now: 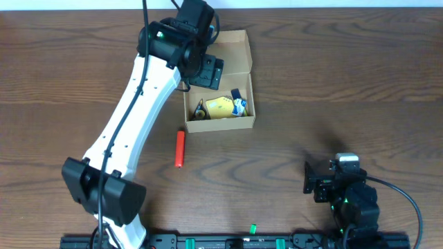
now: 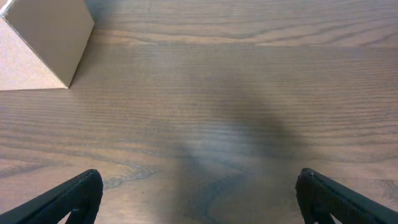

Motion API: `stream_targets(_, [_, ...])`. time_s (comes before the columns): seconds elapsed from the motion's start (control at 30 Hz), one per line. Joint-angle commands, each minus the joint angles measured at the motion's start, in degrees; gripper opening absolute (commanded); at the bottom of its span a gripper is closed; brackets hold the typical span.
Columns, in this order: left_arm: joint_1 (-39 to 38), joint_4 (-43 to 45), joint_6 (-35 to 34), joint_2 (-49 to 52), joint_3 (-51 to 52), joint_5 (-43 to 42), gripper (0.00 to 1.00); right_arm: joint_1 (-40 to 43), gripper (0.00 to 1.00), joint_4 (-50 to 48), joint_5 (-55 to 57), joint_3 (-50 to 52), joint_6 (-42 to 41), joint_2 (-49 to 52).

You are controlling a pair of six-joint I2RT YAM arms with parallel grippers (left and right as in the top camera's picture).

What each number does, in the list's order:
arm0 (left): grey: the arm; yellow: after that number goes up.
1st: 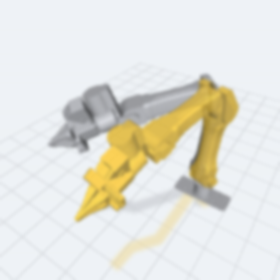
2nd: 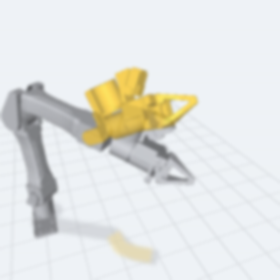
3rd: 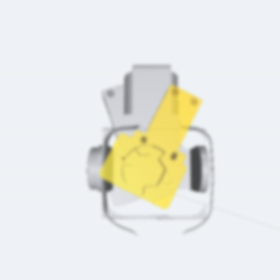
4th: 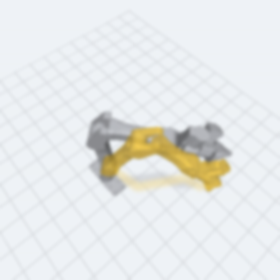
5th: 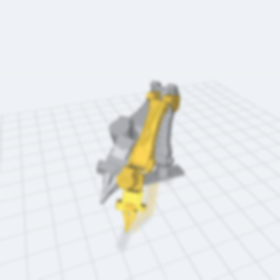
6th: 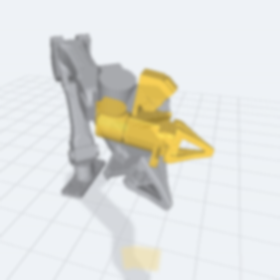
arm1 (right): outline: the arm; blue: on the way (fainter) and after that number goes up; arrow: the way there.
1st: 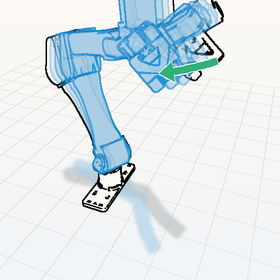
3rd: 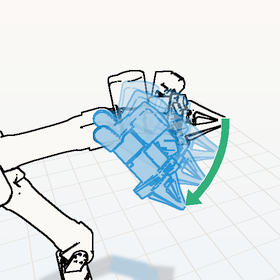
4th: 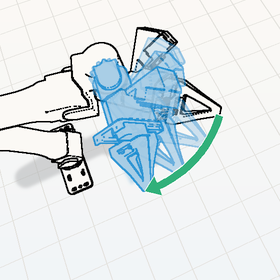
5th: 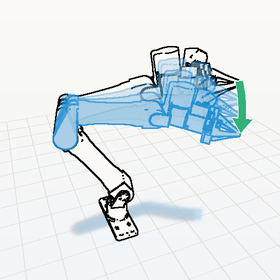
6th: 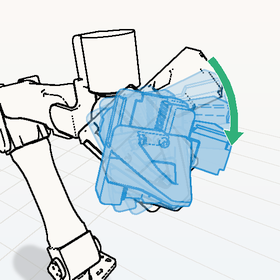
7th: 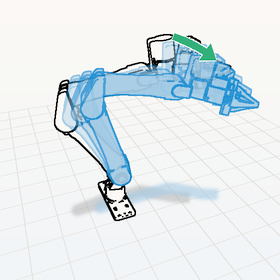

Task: Pack container
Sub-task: 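Move the left gripper down to the red stapler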

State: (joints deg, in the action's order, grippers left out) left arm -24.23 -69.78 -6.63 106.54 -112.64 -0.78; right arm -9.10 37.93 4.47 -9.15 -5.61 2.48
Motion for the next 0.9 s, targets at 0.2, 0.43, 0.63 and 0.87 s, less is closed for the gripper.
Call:
stream_targets(0.2, [-0.2,7.3,-7.8,-13.9,16.2,4.8,0.92,0.6,0.99,0.2,0.0,0.2,0.5,-0.4])
stream_targets(0.43, [-0.2,13.0,-16.3,-26.4,33.1,3.7,0.91,0.6,0.99,0.2,0.0,0.2,0.5,-0.4])
stream_targets(0.63, [-0.2,18.3,-24.6,-36.4,46.1,3.7,0.89,0.6,0.99,0.2,0.0,0.2,0.5,-0.4])
stream_targets(0.87, [-0.2,23.1,-35.9,-43.6,57.6,3.7,0.88,0.6,0.99,0.2,0.0,0.2,0.5,-0.4])
